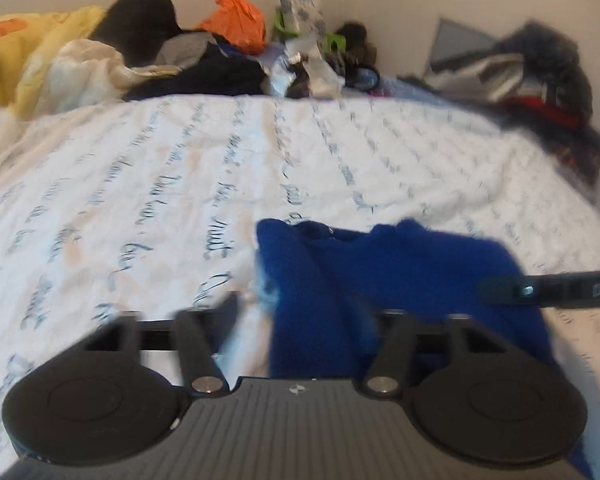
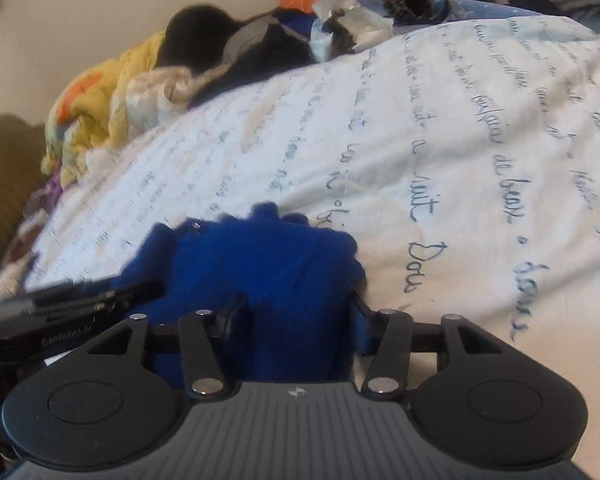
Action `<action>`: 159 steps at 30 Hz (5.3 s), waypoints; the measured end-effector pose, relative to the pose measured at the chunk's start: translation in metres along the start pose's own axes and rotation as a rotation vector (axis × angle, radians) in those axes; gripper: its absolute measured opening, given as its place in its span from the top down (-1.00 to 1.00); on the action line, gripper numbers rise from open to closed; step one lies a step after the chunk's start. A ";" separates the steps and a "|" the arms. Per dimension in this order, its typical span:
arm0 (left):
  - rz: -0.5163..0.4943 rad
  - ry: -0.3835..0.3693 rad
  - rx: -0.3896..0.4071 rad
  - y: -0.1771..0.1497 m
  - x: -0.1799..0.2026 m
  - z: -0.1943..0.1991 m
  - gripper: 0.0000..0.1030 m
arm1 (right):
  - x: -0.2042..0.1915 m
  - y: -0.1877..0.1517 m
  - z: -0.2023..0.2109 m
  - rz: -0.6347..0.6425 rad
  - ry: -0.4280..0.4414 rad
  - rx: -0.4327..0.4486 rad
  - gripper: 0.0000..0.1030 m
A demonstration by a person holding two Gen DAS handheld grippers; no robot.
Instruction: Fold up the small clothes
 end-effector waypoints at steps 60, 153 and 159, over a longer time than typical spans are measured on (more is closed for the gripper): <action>0.015 -0.049 -0.063 -0.001 0.014 0.000 0.78 | 0.005 -0.028 0.010 -0.177 0.097 -0.062 0.64; -0.052 -0.163 -0.071 -0.061 0.052 0.083 -0.30 | 0.005 -0.010 0.005 -0.033 -0.026 -0.100 0.85; -0.135 -0.142 -0.058 -0.086 0.064 0.071 -0.74 | 0.007 0.008 -0.015 0.164 -0.132 -0.084 0.86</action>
Point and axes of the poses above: each gripper's, at about its wrist camera, not at the fingertips, and z roughly against the way its jaws point, x to its right, y to its top, the point moved 6 cm from there along -z, roughly the way its jaws point, and after that the axes turned 8 degrees about -z, right-handed, at the moved point
